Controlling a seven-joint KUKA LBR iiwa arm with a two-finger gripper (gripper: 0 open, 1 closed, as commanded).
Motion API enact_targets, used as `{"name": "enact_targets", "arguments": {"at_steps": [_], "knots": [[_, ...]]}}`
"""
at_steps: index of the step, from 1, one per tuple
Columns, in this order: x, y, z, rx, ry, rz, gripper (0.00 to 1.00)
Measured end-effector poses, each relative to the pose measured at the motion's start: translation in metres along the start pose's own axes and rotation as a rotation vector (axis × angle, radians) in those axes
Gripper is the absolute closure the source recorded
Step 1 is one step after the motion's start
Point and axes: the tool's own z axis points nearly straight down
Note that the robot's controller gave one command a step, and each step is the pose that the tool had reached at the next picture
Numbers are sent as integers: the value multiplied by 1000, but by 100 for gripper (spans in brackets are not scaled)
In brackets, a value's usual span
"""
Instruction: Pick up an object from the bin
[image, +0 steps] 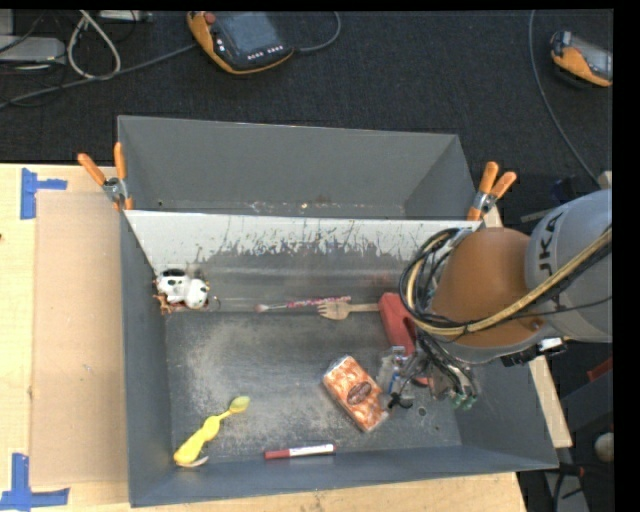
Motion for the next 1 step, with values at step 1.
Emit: {"name": "enact_targets", "arguments": {"at_steps": [1], "knots": [[-1,1,-55,0,-3,0,100]]}}
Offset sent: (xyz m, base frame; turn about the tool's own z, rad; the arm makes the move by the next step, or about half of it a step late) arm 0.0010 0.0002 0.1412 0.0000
